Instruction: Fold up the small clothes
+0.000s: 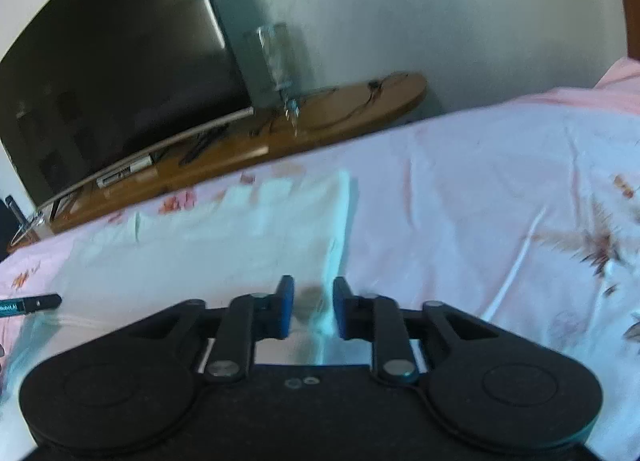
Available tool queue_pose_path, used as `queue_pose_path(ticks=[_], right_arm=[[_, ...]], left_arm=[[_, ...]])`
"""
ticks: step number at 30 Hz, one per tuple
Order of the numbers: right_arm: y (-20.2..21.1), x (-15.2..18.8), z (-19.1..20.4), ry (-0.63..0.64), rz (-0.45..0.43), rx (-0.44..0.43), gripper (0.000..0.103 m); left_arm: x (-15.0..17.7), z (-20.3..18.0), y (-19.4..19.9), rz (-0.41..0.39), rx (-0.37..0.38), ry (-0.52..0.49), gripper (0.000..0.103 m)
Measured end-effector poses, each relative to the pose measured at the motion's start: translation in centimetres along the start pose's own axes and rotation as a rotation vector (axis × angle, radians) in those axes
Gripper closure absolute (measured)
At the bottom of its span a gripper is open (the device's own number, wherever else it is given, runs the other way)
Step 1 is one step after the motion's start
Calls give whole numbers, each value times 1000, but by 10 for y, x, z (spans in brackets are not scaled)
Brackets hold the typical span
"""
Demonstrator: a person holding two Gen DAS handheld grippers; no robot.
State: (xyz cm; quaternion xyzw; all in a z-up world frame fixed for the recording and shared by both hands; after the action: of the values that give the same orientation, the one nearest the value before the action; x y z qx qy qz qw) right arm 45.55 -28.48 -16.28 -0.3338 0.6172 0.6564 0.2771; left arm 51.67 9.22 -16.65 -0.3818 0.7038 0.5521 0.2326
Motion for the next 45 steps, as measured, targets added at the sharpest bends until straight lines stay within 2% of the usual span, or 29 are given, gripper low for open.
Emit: queue_pose_path(ticks=[2, 6, 7, 8, 9, 10, 12, 14, 15, 16, 18, 21, 25, 27, 34, 38, 45], right_arm=[[-3, 1, 3, 17, -17, 43, 90], [1, 2, 0, -30, -9, 35, 87], [5, 1, -3, -48, -5, 28, 83], [11, 0, -4, -58, -11, 17, 81], [22, 1, -3, -56, -26, -1, 79], [32, 4, -4, -51, -29, -13, 77], [53, 17, -3, -63, -13, -58, 76], [75, 37, -6, -111, 16, -108, 72], [86, 49, -7, -146, 38, -133, 70], [98, 62, -8, -185, 56, -152, 64], [124, 86, -9, -243, 71, -166, 61], [164, 120, -9, -346, 78, -193, 62], [207, 161, -5, -476, 93, -251, 62], [227, 176, 0, -505, 92, -262, 62], [281, 225, 22, -600, 113, -334, 62], [296, 238, 29, -637, 110, -359, 62], [295, 237, 28, -679, 83, -354, 62]], left_arm=[[3, 0, 1, -12, -2, -8, 33], [3, 2, 10, -8, -1, -11, 30], [4, 2, 17, -14, -10, -12, 14], [6, 3, 26, -28, -24, -17, 4], [10, 6, 40, -53, -20, -24, 0], [16, 10, 54, -55, 4, -26, 0], [33, 22, 77, -9, 41, -3, 0], [51, 36, 100, 15, 57, 35, 1], [64, 46, 115, 28, 71, 68, 8], [75, 55, 125, 45, 84, 96, 27], [101, 71, 149, 71, 94, 145, 40], [132, 85, 187, 108, 166, 219, 40], [167, 95, 224, 177, 280, 341, 26], [185, 97, 238, 217, 314, 375, 26], [231, 101, 272, 267, 404, 451, 26], [246, 104, 278, 277, 453, 535, 26], [238, 90, 262, 298, 492, 564, 26]])
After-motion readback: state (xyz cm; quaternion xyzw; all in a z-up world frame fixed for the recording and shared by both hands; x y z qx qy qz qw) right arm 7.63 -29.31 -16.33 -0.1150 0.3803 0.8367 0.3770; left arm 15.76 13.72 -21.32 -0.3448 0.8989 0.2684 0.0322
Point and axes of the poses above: each gripper's, at about its wrist camera, not at the fingertips, and y roughly against the way its jaws point, z to its left, x to its underside, the point moved 5 cm from there along -y, roughly the way its jaws point, and after that the axes turned 13 degrees about y, right-handed, at the moved point
